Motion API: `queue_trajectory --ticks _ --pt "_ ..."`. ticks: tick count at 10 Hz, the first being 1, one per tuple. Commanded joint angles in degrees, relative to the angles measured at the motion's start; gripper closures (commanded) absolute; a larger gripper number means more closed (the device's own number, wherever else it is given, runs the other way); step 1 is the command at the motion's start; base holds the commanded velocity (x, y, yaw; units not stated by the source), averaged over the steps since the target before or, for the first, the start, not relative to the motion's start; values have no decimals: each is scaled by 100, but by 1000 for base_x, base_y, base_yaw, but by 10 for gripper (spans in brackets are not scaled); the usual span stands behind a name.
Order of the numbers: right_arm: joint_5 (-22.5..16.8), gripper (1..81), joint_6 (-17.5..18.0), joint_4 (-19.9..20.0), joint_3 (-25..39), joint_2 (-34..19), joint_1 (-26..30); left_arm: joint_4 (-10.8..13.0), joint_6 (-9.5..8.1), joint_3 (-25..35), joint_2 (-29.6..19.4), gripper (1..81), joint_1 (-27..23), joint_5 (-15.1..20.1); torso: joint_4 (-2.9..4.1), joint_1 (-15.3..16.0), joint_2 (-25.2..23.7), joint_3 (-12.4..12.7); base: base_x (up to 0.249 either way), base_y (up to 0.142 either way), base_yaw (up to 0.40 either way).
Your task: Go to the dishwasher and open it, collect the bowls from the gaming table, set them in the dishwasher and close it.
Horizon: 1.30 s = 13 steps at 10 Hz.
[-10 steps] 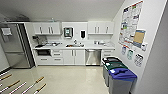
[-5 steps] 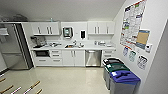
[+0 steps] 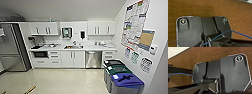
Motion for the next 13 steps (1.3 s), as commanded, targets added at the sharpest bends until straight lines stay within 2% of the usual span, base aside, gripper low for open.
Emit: queue_trajectory --ticks 1,13 --pt "-261 10 -35 -17 115 -69 286 40 51 100 -75 10 -322 286 0 0 0 0 187 0 0" --pt "-278 10 -35 -25 124 -43 303 31 51 100 -93 10 -322 286 0 0 0 0 188 0 0"
